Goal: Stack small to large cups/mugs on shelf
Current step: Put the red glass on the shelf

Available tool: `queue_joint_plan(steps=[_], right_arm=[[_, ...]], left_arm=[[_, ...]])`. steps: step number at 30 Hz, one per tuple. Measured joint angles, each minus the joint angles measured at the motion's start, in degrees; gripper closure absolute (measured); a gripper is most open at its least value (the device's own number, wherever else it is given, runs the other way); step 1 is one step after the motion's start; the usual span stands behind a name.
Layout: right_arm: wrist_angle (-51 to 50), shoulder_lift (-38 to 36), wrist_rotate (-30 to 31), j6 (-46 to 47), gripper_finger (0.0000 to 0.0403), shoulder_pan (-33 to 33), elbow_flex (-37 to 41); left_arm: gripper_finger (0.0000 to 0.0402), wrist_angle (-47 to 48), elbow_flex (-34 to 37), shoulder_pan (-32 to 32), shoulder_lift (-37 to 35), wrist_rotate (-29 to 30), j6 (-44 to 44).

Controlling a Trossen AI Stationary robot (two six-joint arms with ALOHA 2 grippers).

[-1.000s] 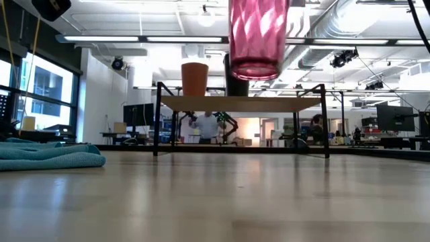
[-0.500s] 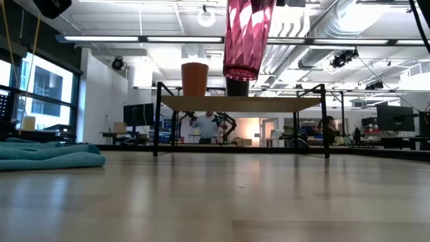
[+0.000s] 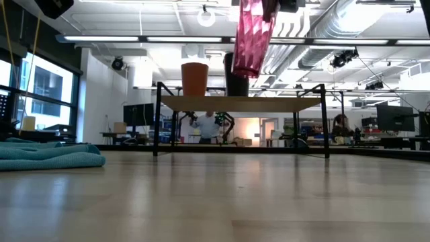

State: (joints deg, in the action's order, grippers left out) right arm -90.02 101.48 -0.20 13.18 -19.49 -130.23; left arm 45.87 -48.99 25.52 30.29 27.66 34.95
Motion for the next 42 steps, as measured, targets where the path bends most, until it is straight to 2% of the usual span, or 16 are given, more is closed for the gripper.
queue_joint_plan(steps=[7,16,25,34,42], right_arm=[[0.0,-3.7,0.1,-3.1,0.0403,-6.6,0.0],[0.0,-5.2,0.1,-8.3,0.0403,-14.3,0.0],[0.0,-5.2,-3.7,-11.8,0.0403,-22.3,2.6],[0.0,-5.2,-6.0,-16.1,0.0403,-27.4,8.0],[0.0,-5.2,-6.5,-18.3,0.0403,-29.6,8.9]], left_arm=[[0.0268,-2.0,0.0,0.0,0.4,0.2,-0.1],[0.0268,-4.3,0.0,0.0,0.6,4.2,0.0],[0.0268,-5.8,0.0,0.0,2.0,8.3,0.0],[0.0268,-6.0,0.0,0.0,3.5,12.3,0.0],[0.0268,-6.1,0.0,0.0,3.7,14.4,0.9]])
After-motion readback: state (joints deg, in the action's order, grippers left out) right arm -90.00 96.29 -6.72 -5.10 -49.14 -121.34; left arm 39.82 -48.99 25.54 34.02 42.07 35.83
